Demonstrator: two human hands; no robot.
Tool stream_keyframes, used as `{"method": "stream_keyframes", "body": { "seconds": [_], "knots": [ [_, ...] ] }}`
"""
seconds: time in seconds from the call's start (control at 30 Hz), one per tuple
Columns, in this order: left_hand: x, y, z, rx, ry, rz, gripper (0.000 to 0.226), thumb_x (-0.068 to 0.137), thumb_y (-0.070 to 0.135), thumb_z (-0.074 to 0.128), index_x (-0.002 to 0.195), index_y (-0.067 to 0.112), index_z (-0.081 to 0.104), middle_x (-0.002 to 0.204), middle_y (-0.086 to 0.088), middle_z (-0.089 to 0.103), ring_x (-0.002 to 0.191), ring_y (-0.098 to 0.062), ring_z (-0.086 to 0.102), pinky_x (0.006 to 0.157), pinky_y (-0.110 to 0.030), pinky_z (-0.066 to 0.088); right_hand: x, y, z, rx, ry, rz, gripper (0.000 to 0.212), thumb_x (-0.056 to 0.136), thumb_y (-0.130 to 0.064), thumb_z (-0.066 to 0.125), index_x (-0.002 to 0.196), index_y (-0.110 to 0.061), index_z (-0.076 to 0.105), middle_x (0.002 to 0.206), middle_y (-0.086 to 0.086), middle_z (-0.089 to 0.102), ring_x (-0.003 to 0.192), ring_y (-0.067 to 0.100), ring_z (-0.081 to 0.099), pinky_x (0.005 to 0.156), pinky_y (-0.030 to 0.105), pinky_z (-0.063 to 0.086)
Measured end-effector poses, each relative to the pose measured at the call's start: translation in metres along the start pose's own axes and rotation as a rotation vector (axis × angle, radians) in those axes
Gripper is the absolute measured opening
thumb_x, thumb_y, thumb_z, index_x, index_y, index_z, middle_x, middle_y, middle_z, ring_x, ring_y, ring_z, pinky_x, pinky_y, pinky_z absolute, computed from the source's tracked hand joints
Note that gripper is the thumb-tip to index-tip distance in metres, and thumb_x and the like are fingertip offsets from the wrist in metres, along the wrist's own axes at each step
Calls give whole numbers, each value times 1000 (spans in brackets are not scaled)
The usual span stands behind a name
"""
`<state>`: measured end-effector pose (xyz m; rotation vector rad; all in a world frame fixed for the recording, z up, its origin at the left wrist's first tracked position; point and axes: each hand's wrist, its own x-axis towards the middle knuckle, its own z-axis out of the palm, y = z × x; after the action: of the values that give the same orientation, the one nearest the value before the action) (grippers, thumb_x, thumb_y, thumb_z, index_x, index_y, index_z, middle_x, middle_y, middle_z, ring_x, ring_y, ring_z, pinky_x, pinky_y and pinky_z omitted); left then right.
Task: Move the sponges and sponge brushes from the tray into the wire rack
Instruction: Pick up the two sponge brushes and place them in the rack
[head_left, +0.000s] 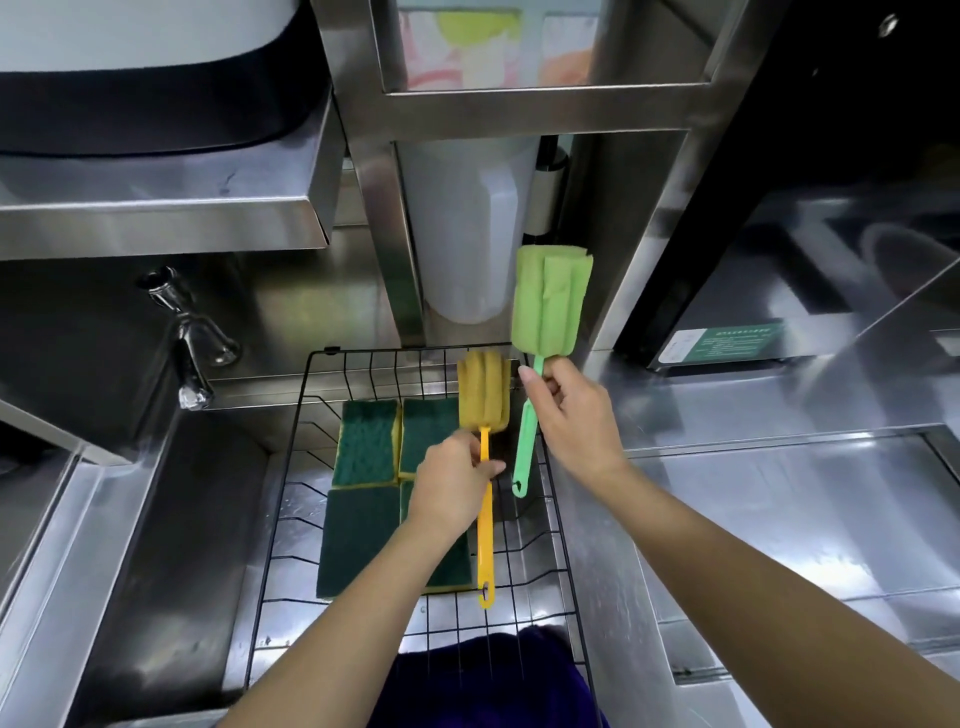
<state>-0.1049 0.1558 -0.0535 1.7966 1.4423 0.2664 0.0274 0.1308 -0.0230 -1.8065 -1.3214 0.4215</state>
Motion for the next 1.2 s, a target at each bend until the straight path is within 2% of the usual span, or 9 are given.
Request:
{"method": "stream_keyframes", "body": {
  "seconds": [0.2, 0.37, 0.43, 0.6, 0.77, 0.9, 0.97, 1.03, 1.2],
  "knots": [
    [-9, -2, 15, 513, -4, 101, 21, 93, 23, 52, 107, 8, 49, 100, -16, 70, 90, -36, 66, 63, -34, 42, -3, 4, 4, -4, -27, 65, 35, 92, -30, 51, 64, -13, 38, 48, -5, 37, 49, 17, 37, 55, 39, 39],
    [-9, -13, 26, 669, -41, 264, 17, 93, 21, 47, 100, 13, 61, 107, -8, 69, 103, -26, 56, 87, -33, 36, -6, 7, 4, -67, -83, 79, 37, 91, -30, 51, 62, -14, 36, 48, -4, 38, 49, 20, 37, 55, 39, 40],
    [-8, -17, 25, 533, -10, 293, 15, 92, 20, 49, 95, 13, 62, 103, -6, 70, 98, -25, 58, 85, -34, 39, -7, 8, 3, -74, -94, 100, 38, 91, -30, 52, 59, -18, 35, 47, -4, 37, 51, 21, 38, 55, 39, 39],
    [2, -10, -4, -265, 166, 76, 12, 93, 16, 51, 95, 10, 61, 87, -5, 65, 79, -22, 61, 69, -28, 50, -10, 6, 3, -66, -215, 179, 34, 90, -29, 54, 63, -13, 45, 53, 7, 50, 53, 22, 46, 58, 34, 43],
    [3, 11, -19, -639, 59, -26, 26, 92, 32, 53, 112, 15, 50, 94, -13, 63, 81, -26, 68, 61, -39, 59, -14, -5, 9, -151, -421, 276, 39, 89, -24, 56, 54, -14, 43, 60, 13, 59, 60, 23, 55, 58, 30, 45],
    [-2, 17, -16, -597, -7, -45, 52, 84, 44, 62, 128, 34, 35, 93, -8, 57, 87, -29, 67, 56, -39, 61, -19, -11, 10, -194, -563, 315, 34, 92, -20, 52, 58, -15, 48, 50, 1, 52, 53, 18, 58, 56, 23, 45],
    [-2, 14, -13, -488, -36, -52, 57, 81, 46, 64, 128, 36, 35, 90, -2, 57, 84, -26, 67, 55, -40, 62, -23, -14, 12, -194, -641, 329, 16, 92, -16, 49, 85, -7, 59, 49, 0, 54, 51, 14, 58, 56, 22, 46],
    [-3, 10, -9, -401, -74, -78, 52, 81, 42, 65, 125, 31, 39, 96, -3, 60, 82, -27, 68, 56, -43, 62, -27, -14, 15, -224, -680, 345, 22, 91, -15, 50, 109, -3, 55, 51, -1, 54, 50, 11, 57, 54, 22, 46],
    [-6, 2, 0, -292, -93, -88, 37, 89, 20, 57, 123, 22, 43, 100, -12, 64, 64, -26, 67, 55, -43, 62, -34, -15, 21, -338, -759, 351, 25, 86, -4, 50, 109, -8, 58, 74, 13, 63, 73, 27, 68, 61, 28, 49]
  ]
}}
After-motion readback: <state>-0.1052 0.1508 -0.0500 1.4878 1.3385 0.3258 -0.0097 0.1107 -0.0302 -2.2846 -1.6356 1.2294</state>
